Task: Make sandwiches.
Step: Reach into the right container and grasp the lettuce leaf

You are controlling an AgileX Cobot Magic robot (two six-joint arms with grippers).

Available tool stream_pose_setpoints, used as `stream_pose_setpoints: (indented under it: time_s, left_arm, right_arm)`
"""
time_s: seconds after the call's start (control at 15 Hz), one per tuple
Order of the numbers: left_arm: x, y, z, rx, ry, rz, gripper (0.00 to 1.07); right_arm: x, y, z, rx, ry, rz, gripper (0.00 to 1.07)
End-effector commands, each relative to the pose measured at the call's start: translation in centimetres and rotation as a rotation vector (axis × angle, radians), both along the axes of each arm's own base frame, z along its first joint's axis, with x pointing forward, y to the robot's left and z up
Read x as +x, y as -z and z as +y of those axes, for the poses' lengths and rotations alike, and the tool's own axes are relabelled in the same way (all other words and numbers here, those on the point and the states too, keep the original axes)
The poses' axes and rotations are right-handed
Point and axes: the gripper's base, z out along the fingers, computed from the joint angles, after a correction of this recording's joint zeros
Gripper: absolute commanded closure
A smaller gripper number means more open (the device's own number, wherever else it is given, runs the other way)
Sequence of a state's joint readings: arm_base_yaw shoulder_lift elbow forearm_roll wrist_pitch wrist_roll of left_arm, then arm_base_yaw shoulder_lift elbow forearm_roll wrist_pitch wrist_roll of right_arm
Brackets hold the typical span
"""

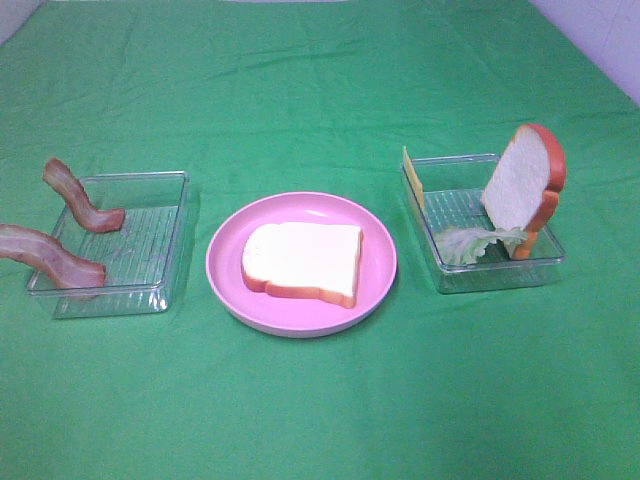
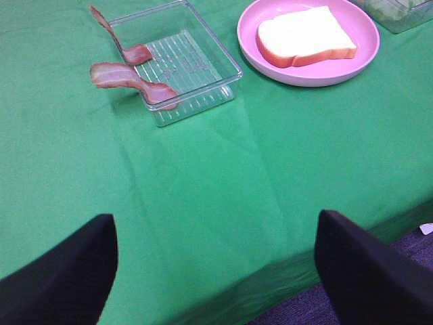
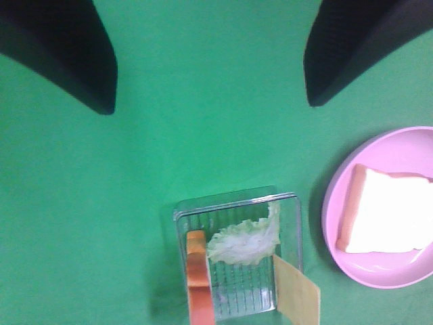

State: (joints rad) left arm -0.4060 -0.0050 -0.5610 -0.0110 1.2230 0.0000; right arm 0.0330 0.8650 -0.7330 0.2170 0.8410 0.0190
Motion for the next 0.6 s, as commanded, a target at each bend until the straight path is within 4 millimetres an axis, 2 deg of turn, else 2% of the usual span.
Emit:
stream_pose_setpoints:
  time_s: [0.07, 0.2, 0.6]
  left_arm:
    - [-0.4, 0.4, 0.1, -0.002, -0.001, 0.016, 0.30]
    - [-0.3, 0.2, 0.1, -0.012, -0.001, -0.008, 0.30]
    - [0.1, -0.4, 0.0, -0.039, -0.004, -0.076, 0.30]
  right_arm:
    - [3.9, 0.2, 1.0, 0.122, 0.008, 0.100, 0.35]
    - [7.4, 1.2, 1.8, 0.207, 0.001, 0.185, 0.35]
    - [15.0, 4.4, 3.1, 0.324, -0.028, 0.368, 0.36]
